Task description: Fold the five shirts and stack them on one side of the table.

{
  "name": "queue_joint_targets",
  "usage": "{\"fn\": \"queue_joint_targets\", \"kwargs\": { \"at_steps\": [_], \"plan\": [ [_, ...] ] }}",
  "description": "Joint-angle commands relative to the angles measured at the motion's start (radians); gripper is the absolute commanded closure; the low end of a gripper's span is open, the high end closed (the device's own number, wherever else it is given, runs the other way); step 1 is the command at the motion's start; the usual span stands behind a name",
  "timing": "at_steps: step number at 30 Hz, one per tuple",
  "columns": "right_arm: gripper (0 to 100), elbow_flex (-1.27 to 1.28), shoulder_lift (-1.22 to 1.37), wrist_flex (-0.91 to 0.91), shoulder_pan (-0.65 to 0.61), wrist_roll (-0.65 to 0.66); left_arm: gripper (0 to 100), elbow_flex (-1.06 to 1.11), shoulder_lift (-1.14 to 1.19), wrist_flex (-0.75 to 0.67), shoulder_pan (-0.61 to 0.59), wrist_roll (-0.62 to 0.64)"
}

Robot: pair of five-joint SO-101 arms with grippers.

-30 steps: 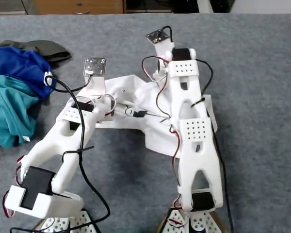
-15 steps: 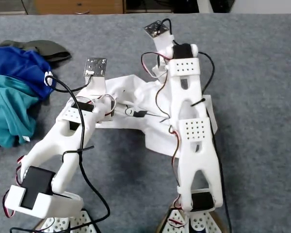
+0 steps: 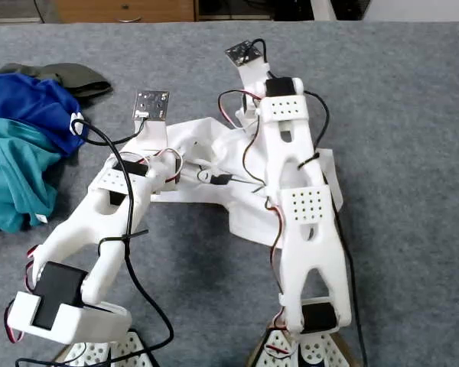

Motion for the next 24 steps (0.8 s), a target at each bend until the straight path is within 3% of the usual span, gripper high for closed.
{"fn": "queue_joint_targets", "kwargs": {
  "at_steps": [1,4,11,17,24],
  "plan": [
    [80.0,0.001,-0.073,-0.005,0.018,-0.008,98,-0.002,-0.036,-0.017,-0.012,-0.003],
    [81.0,0.001,-0.073,0.014,0.018,-0.012,98,-0.002,-0.036,-0.017,-0.012,-0.003],
    [97.1,0.001,-0.073,0.041,0.019,-0.015,98,-0.002,-0.036,-0.017,-0.014,-0.002],
    [99.5,-0.027,-0.068,0.034,0.054,-0.118,98,-0.002,-0.036,-0.017,-0.014,-0.003],
    [99.5,-0.119,-0.073,0.038,0.059,-0.114,98,-0.002,-0.036,-0.017,-0.014,0.0]
  ]
}}
